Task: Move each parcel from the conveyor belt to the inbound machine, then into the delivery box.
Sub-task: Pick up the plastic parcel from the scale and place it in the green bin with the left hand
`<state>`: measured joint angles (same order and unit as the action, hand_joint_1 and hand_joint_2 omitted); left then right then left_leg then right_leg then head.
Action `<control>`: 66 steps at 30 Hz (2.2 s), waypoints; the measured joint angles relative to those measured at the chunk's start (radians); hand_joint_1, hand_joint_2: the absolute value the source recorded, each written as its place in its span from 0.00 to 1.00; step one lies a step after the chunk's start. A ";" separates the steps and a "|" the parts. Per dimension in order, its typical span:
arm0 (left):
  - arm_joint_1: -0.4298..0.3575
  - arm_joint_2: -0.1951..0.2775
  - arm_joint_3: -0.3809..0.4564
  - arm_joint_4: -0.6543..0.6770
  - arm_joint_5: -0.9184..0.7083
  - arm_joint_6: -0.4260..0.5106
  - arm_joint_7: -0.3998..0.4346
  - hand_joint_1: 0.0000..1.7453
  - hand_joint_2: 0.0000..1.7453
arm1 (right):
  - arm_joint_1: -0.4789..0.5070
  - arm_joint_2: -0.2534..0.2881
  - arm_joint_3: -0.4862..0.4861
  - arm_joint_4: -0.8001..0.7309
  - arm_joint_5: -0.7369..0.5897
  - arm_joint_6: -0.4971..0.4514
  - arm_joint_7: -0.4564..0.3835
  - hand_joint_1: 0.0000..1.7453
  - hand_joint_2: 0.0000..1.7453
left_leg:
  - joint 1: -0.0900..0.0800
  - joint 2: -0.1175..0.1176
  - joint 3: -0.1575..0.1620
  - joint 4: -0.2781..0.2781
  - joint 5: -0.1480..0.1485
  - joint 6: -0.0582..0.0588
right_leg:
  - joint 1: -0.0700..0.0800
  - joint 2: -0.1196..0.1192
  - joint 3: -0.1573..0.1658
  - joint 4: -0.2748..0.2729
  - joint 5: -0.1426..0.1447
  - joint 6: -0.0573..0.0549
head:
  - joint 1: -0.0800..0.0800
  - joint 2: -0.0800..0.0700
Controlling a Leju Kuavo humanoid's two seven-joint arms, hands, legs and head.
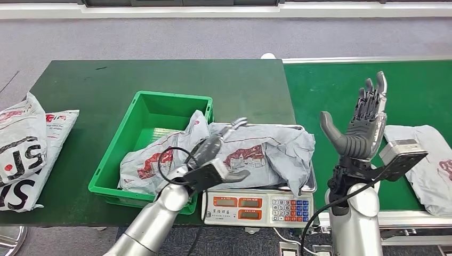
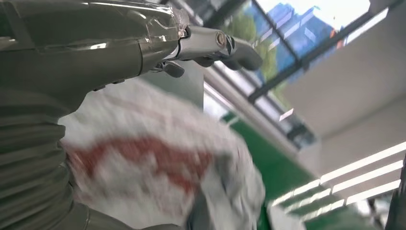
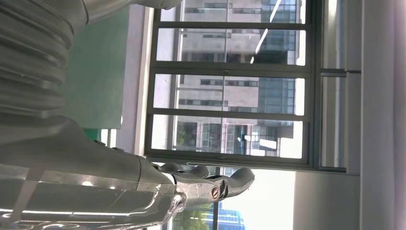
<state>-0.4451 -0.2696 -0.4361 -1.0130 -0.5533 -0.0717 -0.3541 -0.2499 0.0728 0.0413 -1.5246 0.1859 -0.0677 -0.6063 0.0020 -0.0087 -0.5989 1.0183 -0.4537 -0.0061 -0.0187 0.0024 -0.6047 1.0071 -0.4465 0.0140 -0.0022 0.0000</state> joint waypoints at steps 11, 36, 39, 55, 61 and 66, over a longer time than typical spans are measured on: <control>-0.143 -0.068 -0.126 0.361 -0.030 -0.070 0.082 0.13 1.00 | 0.017 0.006 -0.029 -0.017 0.011 0.007 0.028 0.00 1.00 | 0.000 0.001 0.000 0.000 0.000 0.000 | 0.000 0.001 0.000 0.000 0.000 0.000 | 0.000 0.000; -0.050 -0.055 -0.081 0.153 0.145 0.107 -0.065 1.00 1.00 | 0.039 0.012 -0.055 -0.057 0.038 0.017 0.058 0.00 1.00 | 0.000 0.000 -0.001 0.000 0.000 0.000 | 0.000 0.000 0.000 0.000 0.000 0.000 | 0.000 0.000; -0.020 -0.048 -0.070 0.078 0.191 0.171 -0.104 1.00 1.00 | 0.038 0.012 -0.055 -0.057 0.039 0.015 0.060 0.00 1.00 | 0.000 0.000 -0.001 0.000 0.000 0.000 | 0.000 0.000 0.000 0.000 0.000 0.000 | 0.000 0.000; 0.091 0.013 0.011 -0.334 0.038 0.746 -0.256 1.00 1.00 | 0.057 0.010 -0.070 -0.057 0.028 -0.028 0.037 0.00 1.00 | 0.001 0.000 -0.001 -0.001 0.000 0.000 | 0.001 0.000 -0.001 0.000 -0.001 0.000 | 0.000 0.000; 0.138 0.007 0.143 -0.488 -0.186 0.766 -0.267 1.00 1.00 | 0.093 0.006 -0.070 -0.057 0.019 -0.045 0.020 0.00 1.00 | 0.001 0.001 -0.001 -0.001 0.000 0.000 | 0.001 0.001 -0.001 0.000 -0.001 -0.001 | 0.000 0.000; 0.158 0.004 0.195 -0.543 -0.189 0.766 -0.268 1.00 1.00 | 0.106 0.003 -0.070 -0.058 0.016 -0.046 0.018 0.00 1.00 | 0.001 0.001 -0.001 -0.001 0.000 0.000 | 0.001 0.000 -0.001 0.000 -0.001 -0.001 | 0.000 0.000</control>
<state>-0.2873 -0.2652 -0.2413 -1.5564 -0.7423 0.6947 -0.6218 -0.1435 0.0759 -0.0290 -1.5823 0.2020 -0.1141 -0.5885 0.0028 -0.0080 -0.5996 1.0176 -0.4540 -0.0059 -0.0178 0.0026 -0.6054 1.0071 -0.4477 0.0134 -0.0023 0.0000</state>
